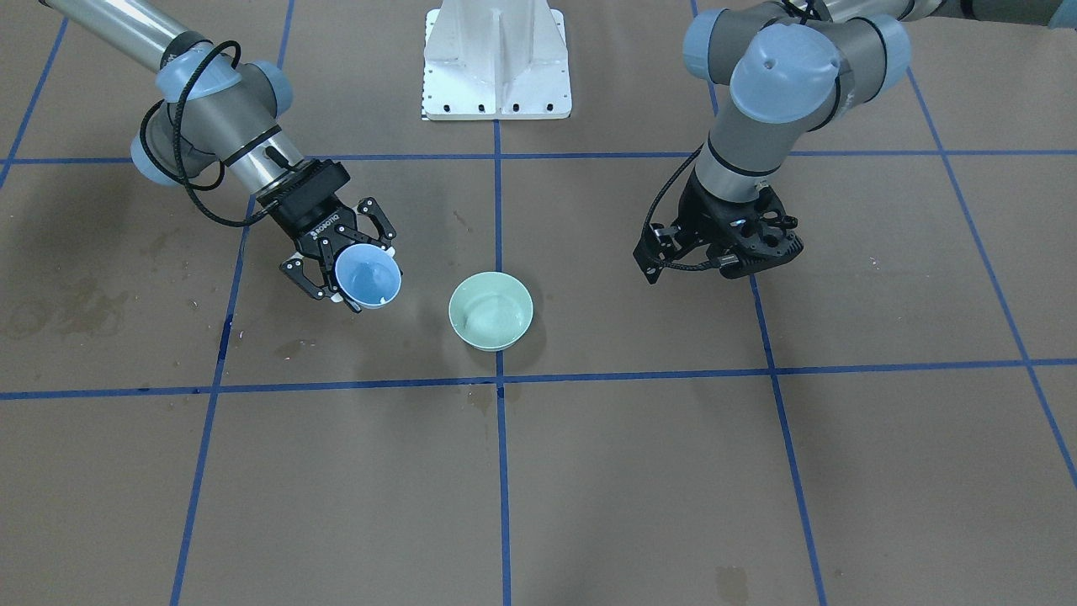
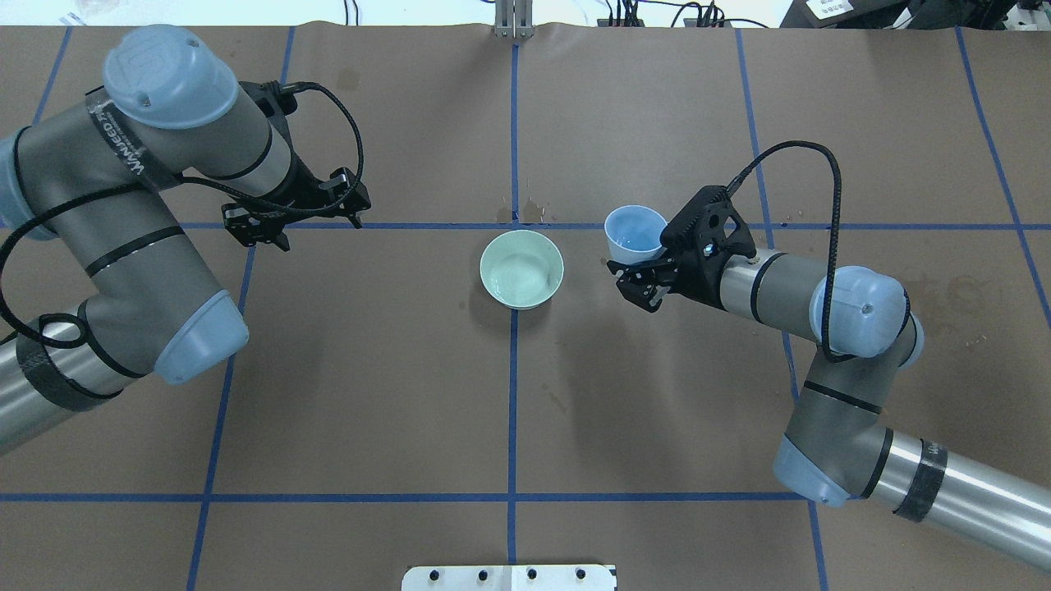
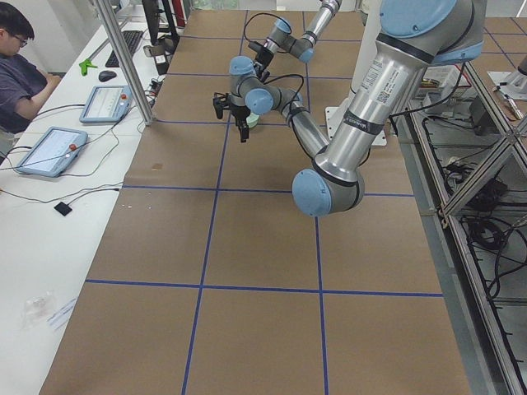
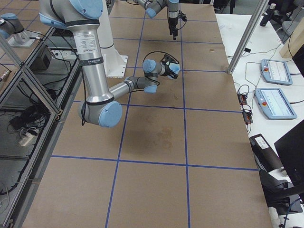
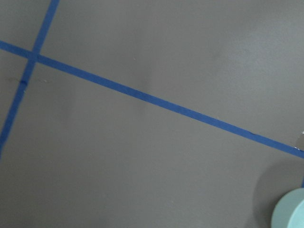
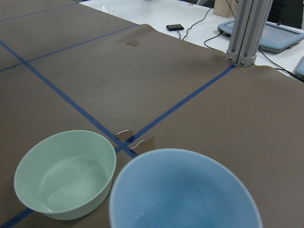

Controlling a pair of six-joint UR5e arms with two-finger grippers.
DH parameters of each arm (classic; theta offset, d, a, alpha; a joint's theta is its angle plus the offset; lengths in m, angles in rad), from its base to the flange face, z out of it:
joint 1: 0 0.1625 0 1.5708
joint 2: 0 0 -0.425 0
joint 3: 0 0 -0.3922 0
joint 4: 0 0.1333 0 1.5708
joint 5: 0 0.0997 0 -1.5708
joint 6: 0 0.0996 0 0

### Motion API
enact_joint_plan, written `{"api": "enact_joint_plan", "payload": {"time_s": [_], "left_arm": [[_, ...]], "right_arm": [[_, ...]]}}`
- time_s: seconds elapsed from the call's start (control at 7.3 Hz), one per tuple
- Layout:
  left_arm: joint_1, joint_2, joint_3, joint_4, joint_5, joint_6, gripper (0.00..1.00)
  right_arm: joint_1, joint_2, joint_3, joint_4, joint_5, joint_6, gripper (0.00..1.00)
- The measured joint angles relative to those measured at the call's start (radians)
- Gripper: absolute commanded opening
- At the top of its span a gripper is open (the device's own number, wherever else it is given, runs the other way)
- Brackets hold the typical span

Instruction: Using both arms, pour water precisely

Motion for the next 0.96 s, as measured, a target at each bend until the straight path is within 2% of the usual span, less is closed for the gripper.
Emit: {"api": "enact_joint_plan", "payload": {"time_s": [0.69,0.96], "left_arm": [[-0.014,0.025,0.0,0.002,-0.001,0.021,1.0],[-0.014,0.031,-0.001,0.001,-0.001,0.023,1.0]], "right_arm": [[-0.065,0.093,0.096,-0.352,0.017,-0.03,0.0],[-0.071,0.119,0.102,-0.438,0.052,-0.029,0.0]]}}
